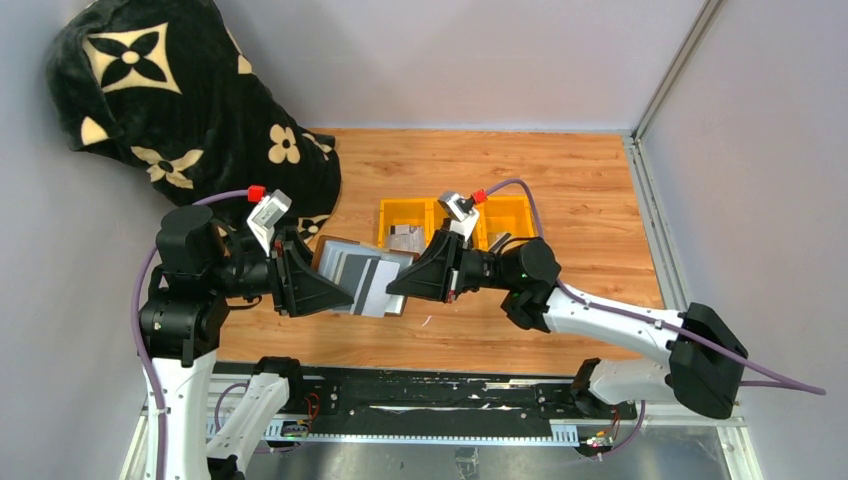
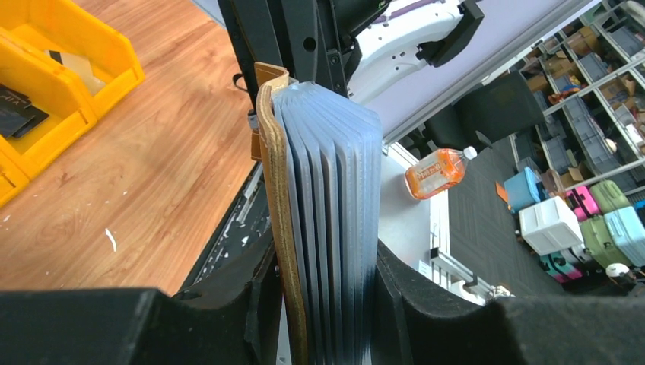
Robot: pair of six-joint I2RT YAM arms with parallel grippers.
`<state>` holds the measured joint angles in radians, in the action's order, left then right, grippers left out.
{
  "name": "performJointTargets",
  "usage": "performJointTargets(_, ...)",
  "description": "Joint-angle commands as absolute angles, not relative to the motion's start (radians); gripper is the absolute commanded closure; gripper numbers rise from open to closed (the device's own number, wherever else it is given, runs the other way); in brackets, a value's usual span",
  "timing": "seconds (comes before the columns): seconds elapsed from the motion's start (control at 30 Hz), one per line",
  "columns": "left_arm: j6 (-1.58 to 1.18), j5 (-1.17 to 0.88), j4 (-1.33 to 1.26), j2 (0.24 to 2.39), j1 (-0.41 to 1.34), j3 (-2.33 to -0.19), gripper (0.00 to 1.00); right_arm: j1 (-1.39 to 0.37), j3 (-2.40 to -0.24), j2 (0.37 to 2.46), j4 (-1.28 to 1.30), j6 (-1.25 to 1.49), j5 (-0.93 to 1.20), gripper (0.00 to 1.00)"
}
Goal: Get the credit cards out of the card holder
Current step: Remove the credit card from the card holder, then place the credit card in the storage box.
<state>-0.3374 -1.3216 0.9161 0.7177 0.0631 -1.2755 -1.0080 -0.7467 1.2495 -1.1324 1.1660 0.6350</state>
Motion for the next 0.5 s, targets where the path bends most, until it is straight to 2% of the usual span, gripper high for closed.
performJointTargets(0.0, -0.350, -1.344, 0.904, 0.709, 0.071, -1.309, 0.86, -0.926, -0.739, 1.183, -0.979, 1.133, 0.673, 1.00)
performJointTargets(0.13, -0.323, -1.216, 0.892, 0.690, 0.071, -1.300, 0.92, -0.782, -0.724, 1.063, -0.754, 1.094, 0.690, 1.00)
performJointTargets(0.33, -0.253, -0.950, 0.868, 0.636, 0.071, -1.289, 0.95, -0.623, -0.802, 0.947, -0.292, 0.893, 0.690, 1.00)
performJointTargets(0.47, -0.237, -0.867, 0.862, 0.616, 0.071, -1.273, 0.97, -0.580, -0.779, 0.983, -0.311, 0.924, 0.703, 1.00)
